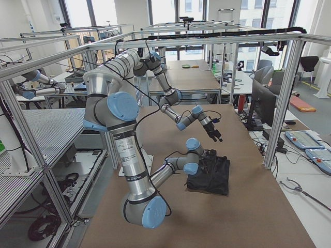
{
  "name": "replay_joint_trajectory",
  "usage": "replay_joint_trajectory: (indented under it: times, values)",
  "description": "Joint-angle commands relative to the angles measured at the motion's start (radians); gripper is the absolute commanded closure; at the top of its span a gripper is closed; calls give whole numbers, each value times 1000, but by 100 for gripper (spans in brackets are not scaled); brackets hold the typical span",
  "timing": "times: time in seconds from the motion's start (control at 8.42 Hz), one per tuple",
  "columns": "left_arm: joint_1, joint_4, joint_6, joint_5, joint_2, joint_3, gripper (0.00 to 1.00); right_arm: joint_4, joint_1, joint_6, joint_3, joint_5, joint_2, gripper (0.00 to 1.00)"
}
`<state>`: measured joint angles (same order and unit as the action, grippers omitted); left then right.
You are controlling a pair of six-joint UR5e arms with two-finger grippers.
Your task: Fold clothes
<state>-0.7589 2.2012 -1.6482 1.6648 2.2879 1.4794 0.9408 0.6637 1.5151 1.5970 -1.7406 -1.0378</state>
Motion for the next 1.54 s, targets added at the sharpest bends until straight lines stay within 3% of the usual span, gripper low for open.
replay_joint_trajectory:
  times: [0.0, 0.47, 0.71, 1.07, 1.42]
  values:
    - [-39, 3, 37, 41, -22, 1, 0, 1, -35, -32, -77, 51, 54, 6]
    - [-88, 5, 74, 79, -41, 1, 0, 0, -69, -39, -169, 105, 113, 6]
    - [-89, 5, 76, 79, -41, 1, 0, 3, -56, -137, -193, 108, 113, 6]
    - [-88, 3, 76, 76, -41, -5, 0, 3, 14, -222, -255, 102, 113, 6]
    - [-82, 5, 76, 73, -39, -22, 0, 3, 132, -335, -305, 26, 99, 6]
